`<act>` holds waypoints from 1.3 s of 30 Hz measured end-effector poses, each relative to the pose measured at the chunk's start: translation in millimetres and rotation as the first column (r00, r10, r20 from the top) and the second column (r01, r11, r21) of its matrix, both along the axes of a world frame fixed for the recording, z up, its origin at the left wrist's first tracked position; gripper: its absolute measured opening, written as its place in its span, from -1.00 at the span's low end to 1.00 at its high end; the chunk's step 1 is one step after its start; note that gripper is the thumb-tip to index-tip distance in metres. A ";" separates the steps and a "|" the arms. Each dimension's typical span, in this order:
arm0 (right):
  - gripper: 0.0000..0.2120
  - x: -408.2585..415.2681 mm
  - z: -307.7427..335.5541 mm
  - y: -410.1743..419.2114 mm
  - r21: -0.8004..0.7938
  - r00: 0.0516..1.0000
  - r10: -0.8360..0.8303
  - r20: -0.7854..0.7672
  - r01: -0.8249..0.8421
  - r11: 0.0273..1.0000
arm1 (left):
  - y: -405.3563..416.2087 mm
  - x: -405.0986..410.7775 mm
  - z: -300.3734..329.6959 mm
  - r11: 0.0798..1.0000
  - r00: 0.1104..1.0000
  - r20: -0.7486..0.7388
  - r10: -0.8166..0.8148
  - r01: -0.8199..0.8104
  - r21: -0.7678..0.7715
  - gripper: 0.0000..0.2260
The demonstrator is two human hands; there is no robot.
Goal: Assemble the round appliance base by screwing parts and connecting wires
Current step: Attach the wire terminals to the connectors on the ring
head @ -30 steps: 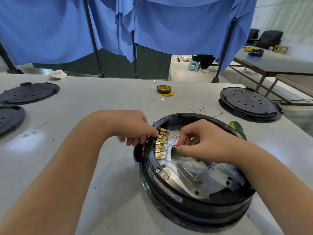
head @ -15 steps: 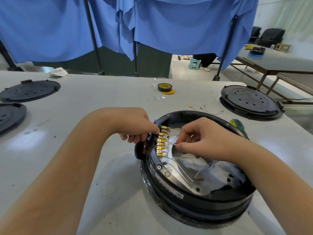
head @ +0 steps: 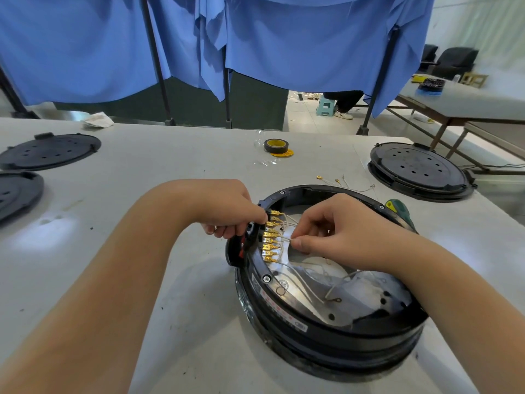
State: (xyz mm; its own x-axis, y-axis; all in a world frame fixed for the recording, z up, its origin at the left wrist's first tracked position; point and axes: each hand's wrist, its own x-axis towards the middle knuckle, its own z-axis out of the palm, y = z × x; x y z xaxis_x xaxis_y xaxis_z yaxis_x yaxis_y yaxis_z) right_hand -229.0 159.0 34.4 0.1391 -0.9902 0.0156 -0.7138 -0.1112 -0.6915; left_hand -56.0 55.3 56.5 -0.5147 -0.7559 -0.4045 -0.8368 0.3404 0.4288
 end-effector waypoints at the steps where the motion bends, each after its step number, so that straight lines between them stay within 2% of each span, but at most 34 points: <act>1: -0.94 0.2 -0.2 -0.6 -0.013 1.000 -0.005 -0.011 0.005 1.000 | -0.2 -0.1 -0.2 1.000 1.000 0.001 -0.001 0.001 -0.003 -0.61; 5: -0.95 1.2 -1.3 -1.1 -0.026 1.000 -0.003 -0.028 0.003 1.000 | -0.9 0.1 -0.8 1.000 1.000 0.001 0.002 -0.002 -0.008 -0.60; 11: -0.94 1.7 0.2 -0.6 0.042 0.999 0.038 0.016 -0.039 0.998 | -0.7 0.2 -0.2 1.000 1.000 -0.004 0.005 -0.005 0.012 -0.60; 18: -0.96 2.0 -2.8 -3.3 -0.028 0.999 -0.008 -0.053 0.007 1.000 | -0.4 -0.1 -0.2 1.000 1.000 -0.006 0.005 -0.004 0.014 -0.61; 39: -0.97 0.0 -4.7 -4.9 0.006 1.000 0.027 -0.012 -0.027 1.000 | -2.9 0.2 -1.9 1.000 1.000 -0.014 -0.007 0.007 0.012 -0.60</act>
